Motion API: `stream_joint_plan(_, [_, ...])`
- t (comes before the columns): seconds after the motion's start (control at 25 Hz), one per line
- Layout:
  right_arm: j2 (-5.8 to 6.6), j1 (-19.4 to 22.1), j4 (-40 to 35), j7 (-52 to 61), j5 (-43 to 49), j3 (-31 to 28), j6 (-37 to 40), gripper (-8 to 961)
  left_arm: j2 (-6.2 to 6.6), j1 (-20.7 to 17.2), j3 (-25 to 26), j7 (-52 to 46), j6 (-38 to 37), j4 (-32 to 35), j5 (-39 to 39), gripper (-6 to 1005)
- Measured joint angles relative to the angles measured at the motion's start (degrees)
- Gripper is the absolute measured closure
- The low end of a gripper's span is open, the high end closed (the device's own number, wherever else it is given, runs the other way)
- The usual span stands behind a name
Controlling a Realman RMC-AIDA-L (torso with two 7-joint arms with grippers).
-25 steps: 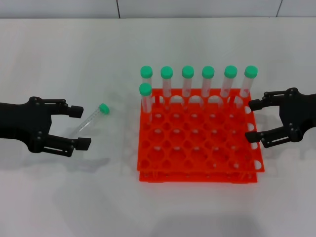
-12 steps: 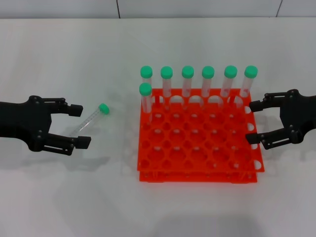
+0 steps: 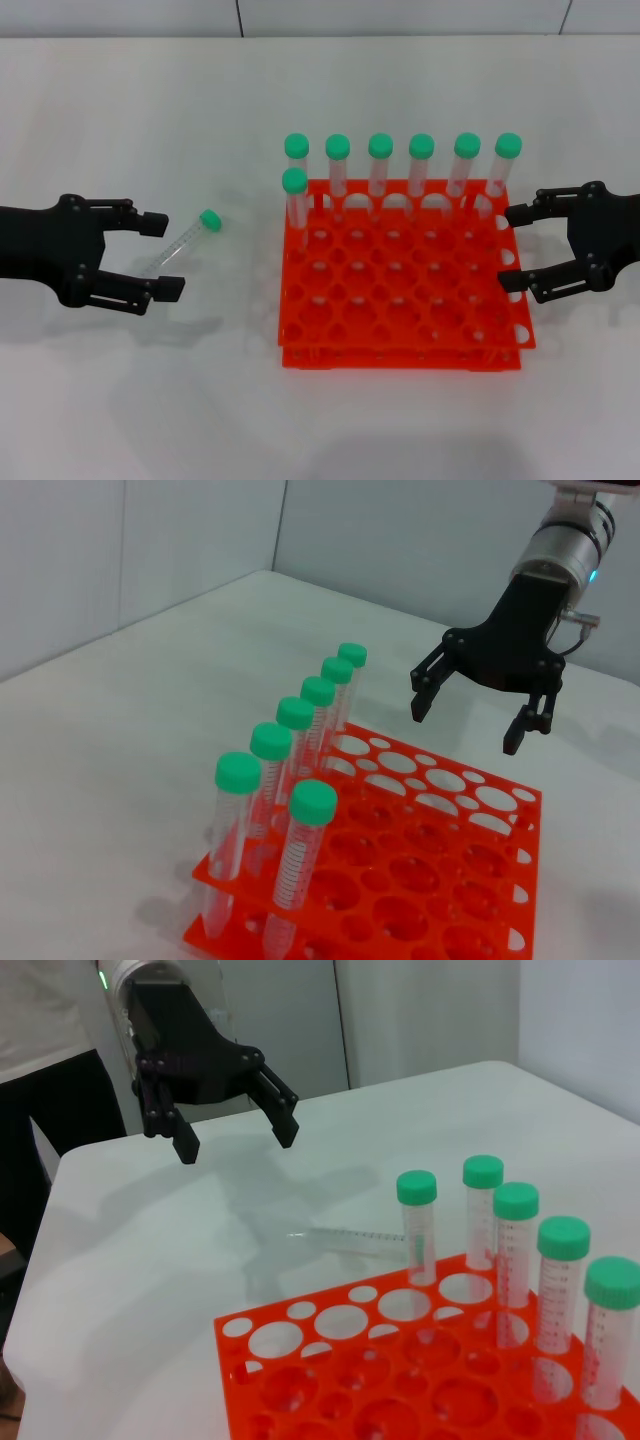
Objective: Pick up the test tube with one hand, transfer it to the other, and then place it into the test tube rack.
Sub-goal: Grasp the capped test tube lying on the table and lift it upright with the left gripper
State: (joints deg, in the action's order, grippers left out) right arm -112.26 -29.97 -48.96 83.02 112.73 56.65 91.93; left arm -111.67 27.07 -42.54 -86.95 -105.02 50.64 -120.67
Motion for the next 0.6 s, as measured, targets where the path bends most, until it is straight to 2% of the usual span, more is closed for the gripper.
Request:
stream_joint_plan(0.24, [-0.03, 0.09, 0.0, -0.45, -0.12, -0.05, -0.01, 99, -0.99, 0.01, -0.04, -4.79, 0.0, 2.22, 0.11, 133])
stream_joint_plan(0.28, [-0.04, 0.09, 0.0, -0.61, -0.12, -0.05, -0.02, 99, -2.03, 0.02, -0.28, -8.62, -0.26, 4.83, -0.94, 134])
stream_joint_plan(0.32, [-0.04, 0.09, 0.0, -0.92, -0.12, -0.05, -0.03, 99, -2.03, 0.02, -0.28, -8.62, -0.26, 4.83, -0.94, 134])
stream_joint_plan(0.48, [-0.06, 0.09, 0.0, -1.65, -0.24, -0.05, -0.06, 100, -4.8, -0.42, -0.74, -16.15, -0.96, 12.47, -3.95, 137])
stream_joint_plan(0.56, [-0.06, 0.09, 0.0, -1.79, -0.23, -0.05, -0.08, 100, -5.85, -0.59, -2.4, -21.98, -1.38, 17.18, -6.8, 139])
stream_joint_plan(0.6, [-0.06, 0.09, 0.0, -1.79, -0.23, -0.05, -0.08, 100, -5.85, -0.59, -2.4, -21.98, -1.38, 17.18, -6.8, 139])
